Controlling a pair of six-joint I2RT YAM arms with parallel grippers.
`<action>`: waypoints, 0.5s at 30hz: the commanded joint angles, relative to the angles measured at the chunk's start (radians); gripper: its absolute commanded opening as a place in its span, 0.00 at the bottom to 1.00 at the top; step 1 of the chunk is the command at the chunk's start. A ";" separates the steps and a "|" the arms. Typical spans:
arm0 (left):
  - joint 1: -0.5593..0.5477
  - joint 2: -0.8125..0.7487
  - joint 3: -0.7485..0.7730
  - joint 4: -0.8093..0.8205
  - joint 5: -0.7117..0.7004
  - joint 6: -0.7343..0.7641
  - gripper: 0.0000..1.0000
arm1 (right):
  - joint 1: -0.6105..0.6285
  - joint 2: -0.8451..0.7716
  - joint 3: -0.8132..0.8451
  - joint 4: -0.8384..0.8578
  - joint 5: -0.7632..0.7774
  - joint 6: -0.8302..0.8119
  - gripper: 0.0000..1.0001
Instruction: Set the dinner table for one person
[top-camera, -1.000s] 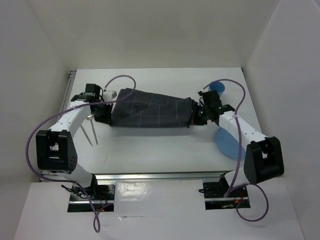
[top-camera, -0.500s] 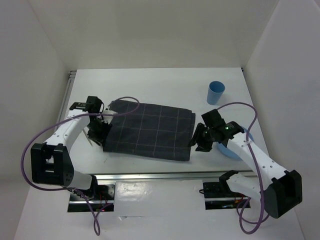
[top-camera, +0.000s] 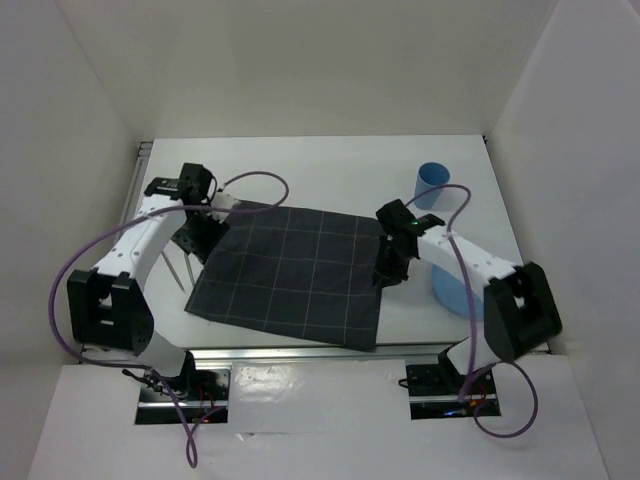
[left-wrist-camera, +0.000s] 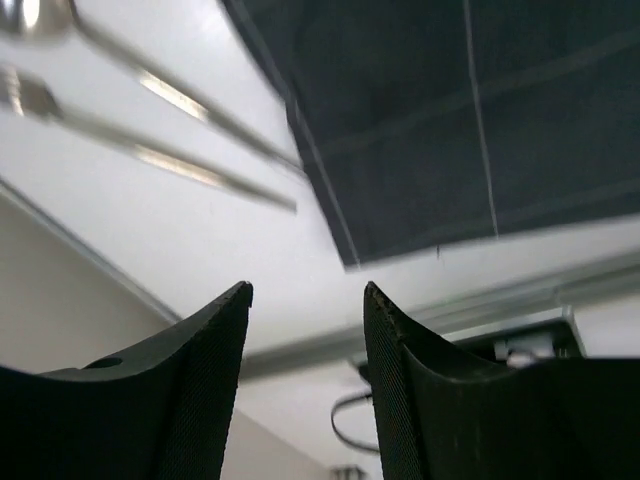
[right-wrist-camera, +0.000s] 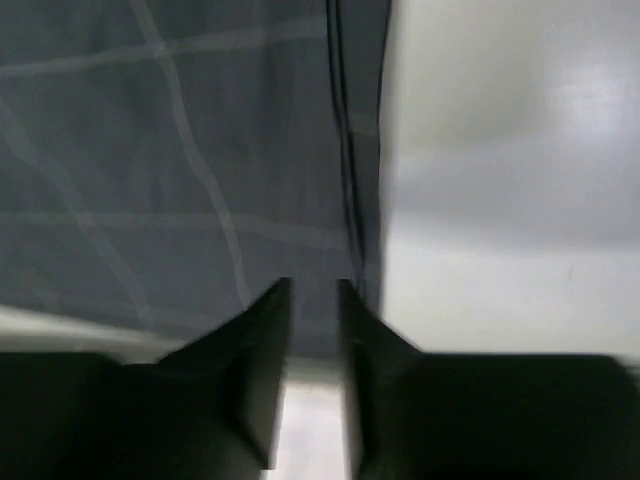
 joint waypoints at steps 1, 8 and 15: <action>-0.054 0.147 0.038 0.154 0.051 -0.017 0.57 | 0.008 0.166 0.065 0.161 0.065 -0.094 0.28; -0.097 0.454 0.139 0.248 0.048 -0.079 0.52 | -0.055 0.445 0.180 0.260 0.043 -0.151 0.00; -0.106 0.652 0.278 0.267 0.098 -0.108 0.52 | -0.187 0.595 0.354 0.290 0.088 -0.181 0.00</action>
